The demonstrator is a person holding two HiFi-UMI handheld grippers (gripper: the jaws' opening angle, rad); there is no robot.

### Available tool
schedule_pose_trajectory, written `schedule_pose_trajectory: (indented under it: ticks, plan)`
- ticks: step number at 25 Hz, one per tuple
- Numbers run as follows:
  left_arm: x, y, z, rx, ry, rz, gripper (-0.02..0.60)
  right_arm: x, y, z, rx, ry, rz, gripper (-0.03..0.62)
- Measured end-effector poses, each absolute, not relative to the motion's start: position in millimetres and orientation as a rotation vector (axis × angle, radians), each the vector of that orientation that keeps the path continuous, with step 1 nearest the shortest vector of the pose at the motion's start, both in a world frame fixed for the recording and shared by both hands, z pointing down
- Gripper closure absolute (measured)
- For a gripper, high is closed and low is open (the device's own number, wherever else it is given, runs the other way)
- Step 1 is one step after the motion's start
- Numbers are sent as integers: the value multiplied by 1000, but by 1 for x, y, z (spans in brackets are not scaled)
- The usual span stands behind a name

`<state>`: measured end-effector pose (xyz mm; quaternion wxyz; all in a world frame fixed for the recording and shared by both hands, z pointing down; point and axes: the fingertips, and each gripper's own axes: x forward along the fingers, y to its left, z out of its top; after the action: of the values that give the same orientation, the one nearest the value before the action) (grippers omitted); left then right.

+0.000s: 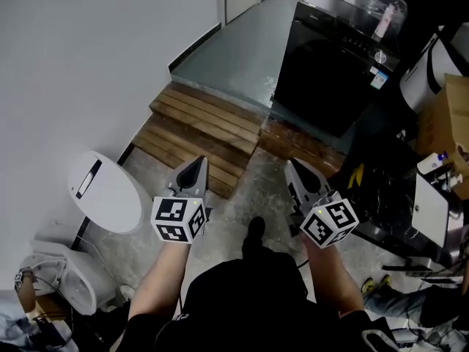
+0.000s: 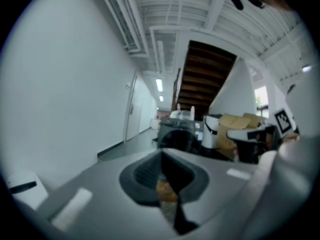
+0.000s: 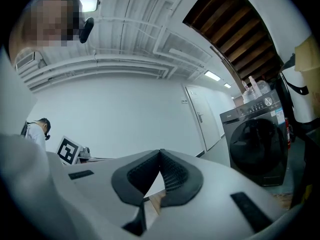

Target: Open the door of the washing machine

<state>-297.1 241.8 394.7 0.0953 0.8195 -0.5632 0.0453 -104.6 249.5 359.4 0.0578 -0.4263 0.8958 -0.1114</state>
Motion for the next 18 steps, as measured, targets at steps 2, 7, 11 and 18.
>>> schedule_pose_trajectory:
  ticks: [2, 7, 11, 18]
  plan:
    - [-282, 214, 395, 2436, -1644, 148, 574, -96, 223, 358, -1295, 2723, -328, 599]
    - [-243, 140, 391, 2454, -1610, 169, 574, -68, 156, 363, -1308, 2725, -340, 599]
    - [-211, 91, 393, 2473, -1576, 188, 574, -52, 112, 369, -1296, 2748, -364, 599]
    - [-179, 30, 391, 2492, -1533, 162, 574, -35, 64, 375, -1292, 2786, -376, 599]
